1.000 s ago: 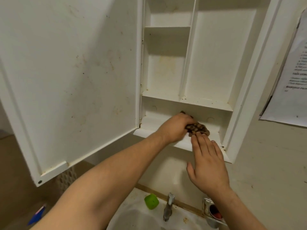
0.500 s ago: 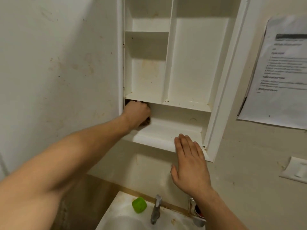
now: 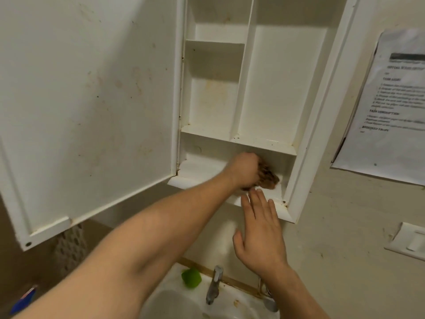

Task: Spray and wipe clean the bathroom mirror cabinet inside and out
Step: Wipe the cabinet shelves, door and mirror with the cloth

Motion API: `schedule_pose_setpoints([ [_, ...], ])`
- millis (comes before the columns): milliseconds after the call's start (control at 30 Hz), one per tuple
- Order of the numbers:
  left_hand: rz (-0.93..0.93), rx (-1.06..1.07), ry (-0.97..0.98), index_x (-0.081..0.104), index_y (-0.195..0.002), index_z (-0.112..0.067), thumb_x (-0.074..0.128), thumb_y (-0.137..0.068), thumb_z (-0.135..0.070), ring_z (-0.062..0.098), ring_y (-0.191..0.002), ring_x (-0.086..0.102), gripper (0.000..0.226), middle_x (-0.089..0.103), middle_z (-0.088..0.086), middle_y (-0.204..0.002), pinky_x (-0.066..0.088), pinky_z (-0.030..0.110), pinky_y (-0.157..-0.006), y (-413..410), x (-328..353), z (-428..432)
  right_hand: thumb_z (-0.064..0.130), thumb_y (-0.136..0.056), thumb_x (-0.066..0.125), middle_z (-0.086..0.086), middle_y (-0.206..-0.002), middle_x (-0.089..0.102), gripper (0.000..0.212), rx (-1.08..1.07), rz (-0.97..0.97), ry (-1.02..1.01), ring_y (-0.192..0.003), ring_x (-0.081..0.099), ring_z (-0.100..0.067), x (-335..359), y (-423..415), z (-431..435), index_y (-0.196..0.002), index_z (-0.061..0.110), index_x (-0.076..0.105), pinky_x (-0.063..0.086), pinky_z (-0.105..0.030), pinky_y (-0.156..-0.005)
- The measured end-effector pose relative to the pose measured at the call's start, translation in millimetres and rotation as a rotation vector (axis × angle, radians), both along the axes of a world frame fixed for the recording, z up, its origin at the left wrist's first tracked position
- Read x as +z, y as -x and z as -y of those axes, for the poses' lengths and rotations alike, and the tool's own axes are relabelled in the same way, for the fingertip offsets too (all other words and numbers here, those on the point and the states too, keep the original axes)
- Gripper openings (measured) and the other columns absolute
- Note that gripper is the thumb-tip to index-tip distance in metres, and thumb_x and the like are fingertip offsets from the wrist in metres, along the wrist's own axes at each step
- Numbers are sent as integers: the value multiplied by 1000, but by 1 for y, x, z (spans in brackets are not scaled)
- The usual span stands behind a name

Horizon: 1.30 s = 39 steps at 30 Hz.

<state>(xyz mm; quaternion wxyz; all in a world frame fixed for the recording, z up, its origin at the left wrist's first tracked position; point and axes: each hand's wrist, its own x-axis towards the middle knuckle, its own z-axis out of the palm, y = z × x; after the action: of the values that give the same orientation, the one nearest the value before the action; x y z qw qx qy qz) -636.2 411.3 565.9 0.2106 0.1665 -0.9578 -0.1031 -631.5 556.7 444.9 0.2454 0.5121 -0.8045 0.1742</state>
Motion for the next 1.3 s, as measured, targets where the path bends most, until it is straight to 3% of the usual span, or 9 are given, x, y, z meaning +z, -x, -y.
schedule_pose_setpoints([
  [167, -24, -133, -41, 71, -110, -19, 57, -98, -26, 26, -109, 54, 20, 67, 2, -111, 38, 44, -102, 22, -18, -23, 16, -81, 54, -8, -154, 48, 58, 74, 211, 408, -149, 38, -27, -42, -6, -24, -139, 8, 58, 36, -50, -119],
  [333, 115, -392, 44, 65, -82, -13, 60, -95, -22, 25, -87, 54, 17, 64, 5, -83, 48, 42, -88, -19, -15, -17, 10, -85, 52, -14, -144, 52, 44, 73, 173, 640, -141, 45, -32, -52, 4, -26, -126, 0, 63, 36, -43, -118],
  [567, 465, 263, 547, 63, -109, -15, 48, -95, -24, 28, -104, 59, 22, 65, 8, -109, 51, 39, -89, -111, -1, 78, 2, -81, 60, -8, -144, 51, 43, 134, 178, 677, -141, 43, -30, -40, 0, -27, -123, 5, 65, 36, -42, -118],
  [800, 415, 206, 694, 71, -108, -16, 47, -99, -24, 25, -109, 55, 27, 65, 8, -116, 46, 40, -96, -72, -8, 74, 14, -86, 53, -4, -147, 50, 36, 192, 192, 674, -141, 42, -25, -33, -16, -23, -120, 10, 65, 33, -31, -117],
  [933, 605, 441, 704, 65, -124, -13, 35, -106, -31, 28, -116, 52, 40, 62, 11, -127, 40, 45, -103, -78, -3, 79, 19, -87, 51, 0, -146, 49, 36, 228, 244, 670, -141, 42, -19, -20, -25, -17, -119, 14, 64, 27, -18, -117],
  [1033, 523, 437, 568, 67, -108, -12, 41, -104, -29, 27, -96, 56, 32, 67, 10, -113, 45, 39, -77, -78, 0, 59, 18, -89, 54, 14, -147, 45, 38, 269, 344, 658, -141, 41, -10, -4, -31, -6, -125, 26, 59, 27, -11, -114],
  [1100, 338, 413, 361, 66, -92, -12, 51, -97, -19, 25, -81, 57, 18, 70, 9, -100, 45, 35, -66, -84, 5, 48, 22, -94, 57, 23, -150, 38, 44, 307, 487, 629, -140, 41, -2, 10, -35, 7, -135, 38, 52, 37, -20, -114],
  [1200, -31, 368, -108, 64, -90, -5, 53, -94, -12, 24, -77, 62, 13, 69, 10, -90, 53, 34, -67, -99, 17, 44, 41, -98, 65, 20, -158, 31, 69, 376, 755, 501, -136, 44, 1, 37, -40, 25, -151, 55, 25, 48, -33, -110],
  [1300, -327, 128, -737, 68, -102, -2, 54, -101, -19, 27, -85, 73, 22, 74, 14, -93, 62, 41, -77, -114, 29, 32, 46, -93, 71, 14, -159, 39, 88, 436, 852, 462, -139, 46, -4, 60, -44, 43, -159, 50, 12, 45, -36, -115],
])
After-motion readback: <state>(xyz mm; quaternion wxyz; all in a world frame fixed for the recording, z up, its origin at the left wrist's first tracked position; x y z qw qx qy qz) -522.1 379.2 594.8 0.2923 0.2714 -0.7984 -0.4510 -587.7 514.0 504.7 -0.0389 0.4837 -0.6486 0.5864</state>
